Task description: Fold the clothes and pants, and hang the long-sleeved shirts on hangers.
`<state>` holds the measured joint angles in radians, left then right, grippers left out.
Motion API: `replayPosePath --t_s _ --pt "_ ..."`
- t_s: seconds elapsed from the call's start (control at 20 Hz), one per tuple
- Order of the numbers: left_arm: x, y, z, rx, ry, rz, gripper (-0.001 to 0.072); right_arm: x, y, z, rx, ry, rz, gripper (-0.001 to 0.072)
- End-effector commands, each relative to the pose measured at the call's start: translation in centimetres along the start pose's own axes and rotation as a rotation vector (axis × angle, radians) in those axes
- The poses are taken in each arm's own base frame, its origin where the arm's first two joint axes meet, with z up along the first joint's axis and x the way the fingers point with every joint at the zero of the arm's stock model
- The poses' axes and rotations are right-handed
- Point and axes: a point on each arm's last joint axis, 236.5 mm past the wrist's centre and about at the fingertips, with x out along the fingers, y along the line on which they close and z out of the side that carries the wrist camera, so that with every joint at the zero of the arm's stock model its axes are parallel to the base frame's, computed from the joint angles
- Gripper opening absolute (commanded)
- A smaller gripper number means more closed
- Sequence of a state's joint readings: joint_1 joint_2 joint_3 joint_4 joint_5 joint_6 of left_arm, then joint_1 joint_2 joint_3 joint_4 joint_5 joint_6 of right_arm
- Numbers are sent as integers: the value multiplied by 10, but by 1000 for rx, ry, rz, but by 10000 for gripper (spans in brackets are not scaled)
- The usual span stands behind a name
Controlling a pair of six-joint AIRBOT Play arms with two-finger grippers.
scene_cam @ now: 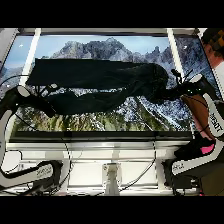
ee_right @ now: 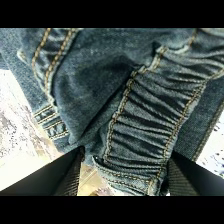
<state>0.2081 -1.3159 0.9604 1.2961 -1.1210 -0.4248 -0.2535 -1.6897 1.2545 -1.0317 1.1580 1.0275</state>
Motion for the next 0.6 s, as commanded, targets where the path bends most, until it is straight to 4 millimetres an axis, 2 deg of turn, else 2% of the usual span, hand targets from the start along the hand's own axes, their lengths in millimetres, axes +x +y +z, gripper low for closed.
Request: replayPosePath --t_s 0.0,0.15,0.25,0.3,0.4,0.5,0.55 --pt "-66 0 36 -2 -109 75 16 0 1 0 8 1 1 549" --pt "-150 -1 71 -57 -312 187 15 0 1 -1 11 3 4 549" --pt "-196 -6 84 -94 -438 249 14 0 2 -1 11 6 6 549" --pt "-214 -7 84 -106 -479 287 15 0 2 -1 10 6 6 549" --pt "-229 -2 72 -137 -490 335 15 0 2 -1 10 4 5 549" --pt "-219 12 60 -208 -472 321 15 0 1 0 11 1 4 549" --pt "-205 21 53 -239 -449 292 16 0 1 1 11 -2 2 549"
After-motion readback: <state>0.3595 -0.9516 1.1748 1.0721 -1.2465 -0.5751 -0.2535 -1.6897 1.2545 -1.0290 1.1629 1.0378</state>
